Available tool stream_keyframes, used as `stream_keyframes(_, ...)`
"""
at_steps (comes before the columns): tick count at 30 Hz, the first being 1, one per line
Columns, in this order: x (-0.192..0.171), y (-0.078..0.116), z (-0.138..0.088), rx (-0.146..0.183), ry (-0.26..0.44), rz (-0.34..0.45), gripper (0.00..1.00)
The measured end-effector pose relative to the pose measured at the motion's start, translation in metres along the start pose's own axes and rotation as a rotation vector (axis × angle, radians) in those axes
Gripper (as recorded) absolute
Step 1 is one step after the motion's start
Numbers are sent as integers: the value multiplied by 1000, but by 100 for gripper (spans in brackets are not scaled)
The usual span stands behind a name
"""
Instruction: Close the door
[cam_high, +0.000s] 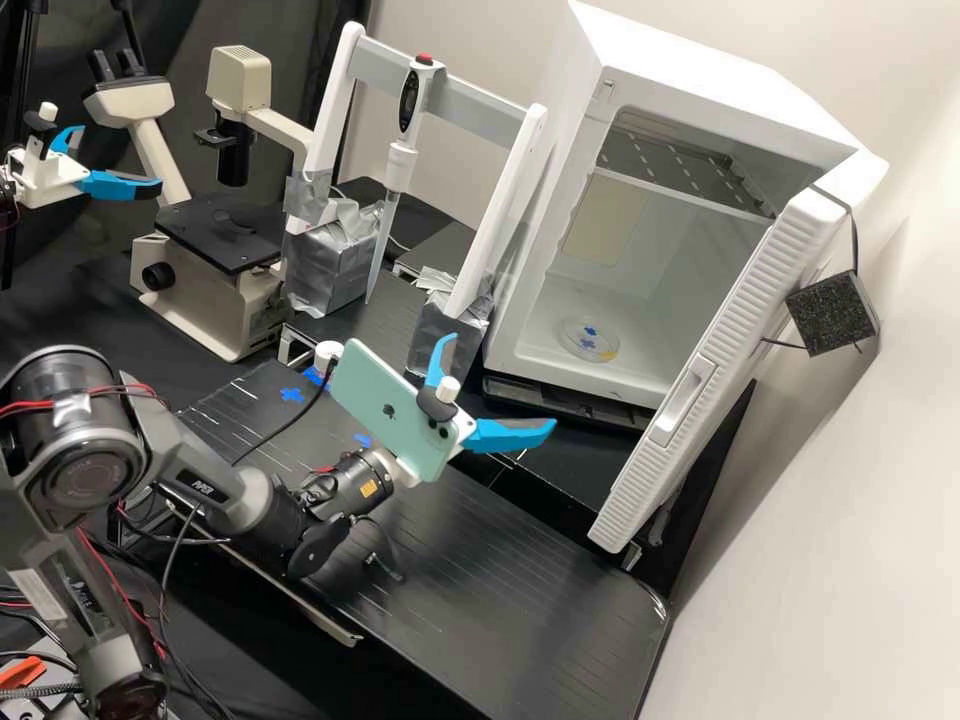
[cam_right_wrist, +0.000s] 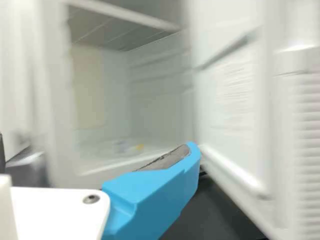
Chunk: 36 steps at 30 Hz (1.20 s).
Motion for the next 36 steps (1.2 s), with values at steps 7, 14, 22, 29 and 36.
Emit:
stream_keyframes(7,10,42,22,-17,-61,147,100)
stream_keyframes(14,35,52,44,-26,-105,181,100)
stream_keyframes(22,66,51,64,-65,-166,171,100)
stream_keyframes(29,74,46,67,-59,-184,173,100)
stream_keyframes(36,74,46,66,-45,-180,177,100)
